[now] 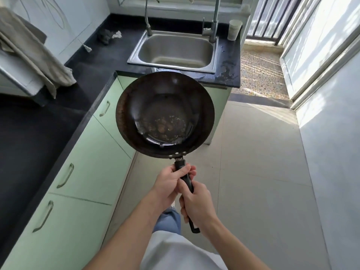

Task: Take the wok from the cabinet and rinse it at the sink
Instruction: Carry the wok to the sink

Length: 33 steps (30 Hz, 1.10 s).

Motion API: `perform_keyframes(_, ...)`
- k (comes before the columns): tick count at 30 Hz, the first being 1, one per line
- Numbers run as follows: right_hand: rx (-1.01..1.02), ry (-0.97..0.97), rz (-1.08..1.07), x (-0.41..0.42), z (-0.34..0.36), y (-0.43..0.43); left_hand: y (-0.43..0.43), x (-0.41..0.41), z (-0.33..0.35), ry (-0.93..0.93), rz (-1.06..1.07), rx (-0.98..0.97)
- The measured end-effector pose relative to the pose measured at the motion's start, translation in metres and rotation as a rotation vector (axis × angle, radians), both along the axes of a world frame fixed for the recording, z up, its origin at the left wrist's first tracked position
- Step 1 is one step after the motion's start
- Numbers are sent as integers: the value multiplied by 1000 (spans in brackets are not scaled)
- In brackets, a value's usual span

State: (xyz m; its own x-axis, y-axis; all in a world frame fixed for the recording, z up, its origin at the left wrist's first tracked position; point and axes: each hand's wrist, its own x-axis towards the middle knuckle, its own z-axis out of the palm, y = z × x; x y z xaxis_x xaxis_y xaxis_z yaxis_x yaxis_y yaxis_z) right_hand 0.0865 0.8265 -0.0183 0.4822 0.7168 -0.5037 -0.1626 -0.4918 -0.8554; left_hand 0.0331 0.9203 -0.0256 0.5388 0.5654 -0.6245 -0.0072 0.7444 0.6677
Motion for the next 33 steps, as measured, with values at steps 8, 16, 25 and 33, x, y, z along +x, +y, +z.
perform_keyframes(8, 12, 34, -57, 36, 22, 154, 157, 45, 14, -9, -37, 41)
perform_keyframes(16, 2, 6, -91, 75, 20, 241, 246, 87, 11, 9, -80, 32)
perform_keyframes(25, -43, -14, -86, 150, -1, 331, 335, 162, -6, 39, -77, -24)
perform_keyframes(33, -42, -4, -18, 243, -1, 419, 422, 249, -7, 67, -41, -53)
